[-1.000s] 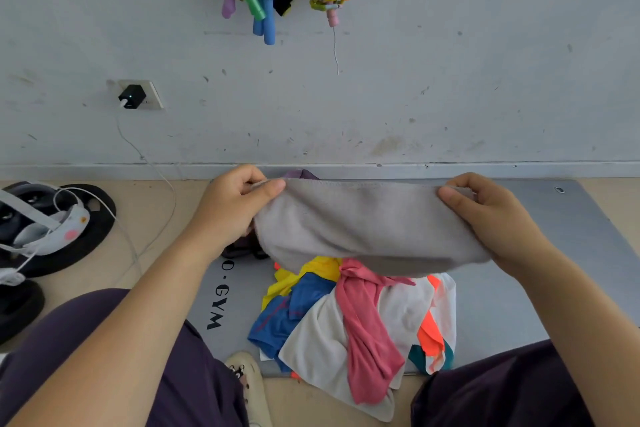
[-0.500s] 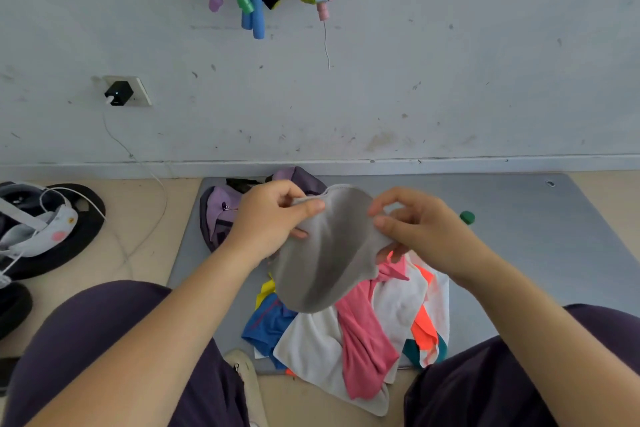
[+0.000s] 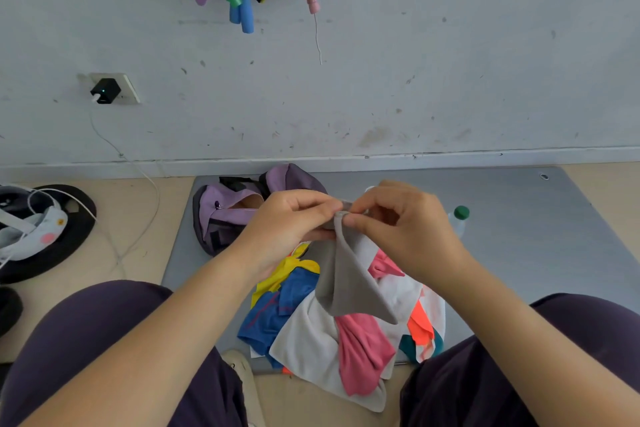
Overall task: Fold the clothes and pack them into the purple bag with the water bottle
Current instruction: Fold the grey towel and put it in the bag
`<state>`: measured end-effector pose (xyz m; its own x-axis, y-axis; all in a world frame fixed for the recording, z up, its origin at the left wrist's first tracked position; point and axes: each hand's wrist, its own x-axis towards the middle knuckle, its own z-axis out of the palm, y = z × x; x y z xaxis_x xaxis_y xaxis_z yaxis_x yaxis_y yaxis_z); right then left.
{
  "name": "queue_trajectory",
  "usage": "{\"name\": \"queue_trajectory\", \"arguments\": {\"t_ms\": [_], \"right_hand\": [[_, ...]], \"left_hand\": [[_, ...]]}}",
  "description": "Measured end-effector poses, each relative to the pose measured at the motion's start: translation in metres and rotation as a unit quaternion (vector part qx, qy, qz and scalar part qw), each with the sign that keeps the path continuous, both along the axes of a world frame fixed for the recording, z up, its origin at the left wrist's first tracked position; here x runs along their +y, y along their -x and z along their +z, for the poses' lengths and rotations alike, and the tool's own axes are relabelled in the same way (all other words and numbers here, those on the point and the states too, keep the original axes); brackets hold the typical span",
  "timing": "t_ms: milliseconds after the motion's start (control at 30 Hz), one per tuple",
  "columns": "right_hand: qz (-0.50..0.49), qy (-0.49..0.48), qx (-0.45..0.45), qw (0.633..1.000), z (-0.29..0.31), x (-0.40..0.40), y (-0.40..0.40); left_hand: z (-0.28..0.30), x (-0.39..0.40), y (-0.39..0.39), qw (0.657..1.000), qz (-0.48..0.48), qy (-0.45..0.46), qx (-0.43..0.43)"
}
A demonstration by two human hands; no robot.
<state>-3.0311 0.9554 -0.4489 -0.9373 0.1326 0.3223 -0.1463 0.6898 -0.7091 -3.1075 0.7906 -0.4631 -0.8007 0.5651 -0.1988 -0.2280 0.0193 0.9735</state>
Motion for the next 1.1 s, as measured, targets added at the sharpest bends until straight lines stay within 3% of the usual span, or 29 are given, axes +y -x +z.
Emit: {"name": "queue_trajectory", "arguments": {"t_ms": [100,233,333,467,600,667,733,833,867,1000,1100], "right_hand": [[-0.010,-0.039,0.048,0.998,0.002,-0.002,-0.001],[-0.033,-0.050,0.044,0.997,0.005,-0.002,-0.002],[-0.043,-0.020,0.050,0.998,0.005,-0.002,-0.002],[0.005,0.027,-0.055,0.998,0.009,0.014,0.001],[0.016,-0.079,-0.156,0.984,0.006,0.045,0.003],[-0.008,-0.076,-0.163,0.984,0.007,0.052,0.004],[-0.017,-0.049,-0.137,0.989,0.010,0.050,0.003],[-0.033,-0.020,-0.093,0.995,0.011,0.044,0.002],[-0.036,-0.012,-0.088,0.995,0.011,0.042,0.002],[-0.047,-0.012,-0.068,0.997,0.011,0.038,0.001],[-0.055,0.003,-0.043,0.998,0.012,0.037,0.000]], "left_hand": [[0.001,0.001,-0.002,1.000,0.006,-0.013,-0.014],[0.003,0.002,-0.003,1.000,0.002,-0.020,-0.020],[0.006,0.000,-0.005,0.998,-0.032,0.021,0.043],[0.009,-0.006,-0.002,0.994,-0.028,0.034,0.098],[0.012,-0.020,0.014,0.996,0.018,-0.004,0.082],[0.014,-0.026,0.019,0.995,0.021,-0.032,0.087],[0.010,-0.029,0.024,0.983,0.045,0.037,0.176],[0.003,-0.033,0.029,0.910,0.063,0.200,0.357],[0.002,-0.034,0.029,0.899,0.066,0.213,0.376],[-0.001,-0.033,0.032,0.910,0.090,0.188,0.358],[-0.004,-0.031,0.032,0.903,0.073,0.229,0.357]]}}
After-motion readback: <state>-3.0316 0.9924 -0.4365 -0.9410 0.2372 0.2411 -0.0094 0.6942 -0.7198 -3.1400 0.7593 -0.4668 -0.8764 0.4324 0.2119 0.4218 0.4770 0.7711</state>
